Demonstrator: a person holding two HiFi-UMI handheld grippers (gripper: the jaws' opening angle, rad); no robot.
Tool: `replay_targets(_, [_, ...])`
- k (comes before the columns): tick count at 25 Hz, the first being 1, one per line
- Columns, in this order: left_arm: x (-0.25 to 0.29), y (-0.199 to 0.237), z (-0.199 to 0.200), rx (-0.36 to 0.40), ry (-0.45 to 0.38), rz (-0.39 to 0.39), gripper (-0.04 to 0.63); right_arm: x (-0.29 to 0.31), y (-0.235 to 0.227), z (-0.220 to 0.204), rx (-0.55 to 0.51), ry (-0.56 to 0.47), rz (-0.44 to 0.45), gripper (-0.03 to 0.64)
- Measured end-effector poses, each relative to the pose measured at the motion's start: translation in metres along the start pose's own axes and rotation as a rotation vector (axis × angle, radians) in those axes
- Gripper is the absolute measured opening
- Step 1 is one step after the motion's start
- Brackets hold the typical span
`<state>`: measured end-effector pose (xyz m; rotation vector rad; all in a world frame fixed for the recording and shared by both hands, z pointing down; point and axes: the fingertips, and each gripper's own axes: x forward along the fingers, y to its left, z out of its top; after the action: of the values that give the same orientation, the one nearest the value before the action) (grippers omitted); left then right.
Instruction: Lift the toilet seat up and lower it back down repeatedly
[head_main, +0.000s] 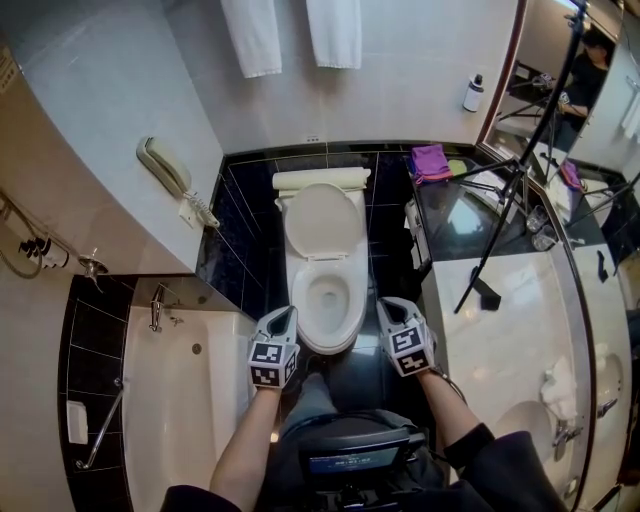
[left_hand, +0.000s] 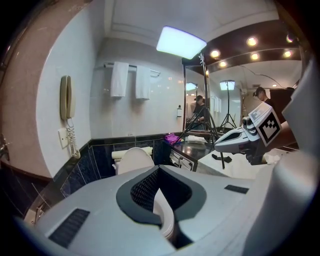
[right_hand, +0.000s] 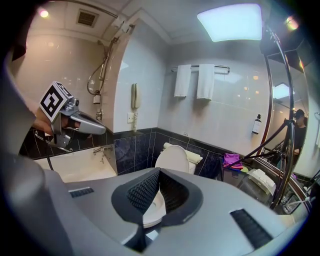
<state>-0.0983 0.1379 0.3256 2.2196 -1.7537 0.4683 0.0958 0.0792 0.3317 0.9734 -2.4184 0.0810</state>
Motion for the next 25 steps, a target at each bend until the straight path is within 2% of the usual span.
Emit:
replay_targets(12, [-0.008,-0.001,0.000,0.000,-0.027,0.024,-0.008,-0.002,0.003,-0.011,-0.006,0.017,-0.002,0.018])
replay_targets(20, [0.005,0.000,-0.002,0.036,-0.036,0.006,-0.008,0.014,-0.008,-0.021,0.036,0.026,-0.051,0.022])
replay_targets(23, [0.015,0.004,-0.007,0.049,-0.029,-0.004,-0.008,0.029,-0.007,-0.034,0.069,0.053,-0.040,0.088])
replay_targets(25, [0.025,0.009,-0.010,0.062,-0.025,-0.013,-0.008,0.043,-0.008,-0.044,0.104,0.072,-0.029,0.108])
